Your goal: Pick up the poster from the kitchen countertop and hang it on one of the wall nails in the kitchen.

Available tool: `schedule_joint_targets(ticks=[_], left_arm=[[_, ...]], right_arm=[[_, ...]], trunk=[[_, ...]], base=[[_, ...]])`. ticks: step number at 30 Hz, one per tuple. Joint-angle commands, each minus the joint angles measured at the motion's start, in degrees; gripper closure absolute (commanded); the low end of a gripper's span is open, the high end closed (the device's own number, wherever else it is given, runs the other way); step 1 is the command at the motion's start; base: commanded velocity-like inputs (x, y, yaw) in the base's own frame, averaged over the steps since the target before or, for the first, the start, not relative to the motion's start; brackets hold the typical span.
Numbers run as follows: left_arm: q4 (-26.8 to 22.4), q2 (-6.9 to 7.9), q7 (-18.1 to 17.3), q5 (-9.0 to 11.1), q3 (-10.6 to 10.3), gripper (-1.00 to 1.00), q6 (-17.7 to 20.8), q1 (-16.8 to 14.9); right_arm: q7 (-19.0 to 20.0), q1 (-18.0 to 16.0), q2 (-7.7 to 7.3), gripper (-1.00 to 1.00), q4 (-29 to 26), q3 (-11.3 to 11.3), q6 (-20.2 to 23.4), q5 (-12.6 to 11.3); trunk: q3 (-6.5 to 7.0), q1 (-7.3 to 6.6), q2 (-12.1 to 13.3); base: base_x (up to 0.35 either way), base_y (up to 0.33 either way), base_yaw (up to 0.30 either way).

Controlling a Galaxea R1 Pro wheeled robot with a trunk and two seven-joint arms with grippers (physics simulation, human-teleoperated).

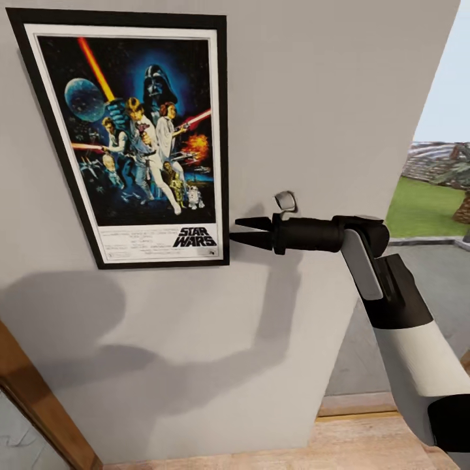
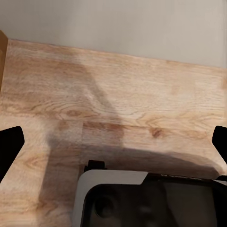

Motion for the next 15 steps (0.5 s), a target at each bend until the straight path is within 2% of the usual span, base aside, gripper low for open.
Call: schedule_joint_targets(ticks=[1, 5, 7, 9, 10, 15], left_arm=[[-0.1, -0.02, -0.4, 0.3, 0.1, -1.00, 0.0, 0.0], [-0.1, -0.02, -0.4, 0.3, 0.1, -1.00, 0.0, 0.0], [0.0, -0.02, -0.4, 0.3, 0.1, -1.00, 0.0, 0.0], [0.0, -0.02, -0.4, 0.3, 0.1, -1.00, 0.0, 0.0], [0.0, -0.02, -0.4, 0.4, 0.2, -1.00, 0.0, 0.0], [0.1, -0.02, -0.4, 0.4, 0.2, -1.00, 0.0, 0.0]], right_arm=[[0.0, -0.1, -0.05, -1.00, 0.0, 0.1, 0.3, -0.2], [0.0, 0.0, -0.08, -1.00, 0.0, 0.2, 0.4, -0.3], [0.1, 0.0, -0.15, -1.00, 0.0, 0.3, 0.4, -0.3], [0.4, 3.3, -0.43, -1.00, 0.0, 0.2, 0.3, -0.3], [3.3, 11.6, -0.67, -1.00, -0.1, -0.4, -0.1, -0.2], [3.6, 17.3, -0.83, -1.00, -0.1, -0.5, -2.1, -0.1]], trunk=[[-0.12, 0.04, -0.1], [-0.12, 0.04, -0.1], [-0.09, 0.04, -0.1], [0.07, 0.04, -0.1], [0.16, 0.04, -0.1], [0.64, 0.04, -0.1]], base=[[-0.007, -0.006, 0.000], [-0.007, -0.003, 0.000], [-0.319, 0.000, 0.000], [-0.256, 0.000, 0.000], [-0.320, 0.000, 0.000], [-0.332, 0.000, 0.000]])
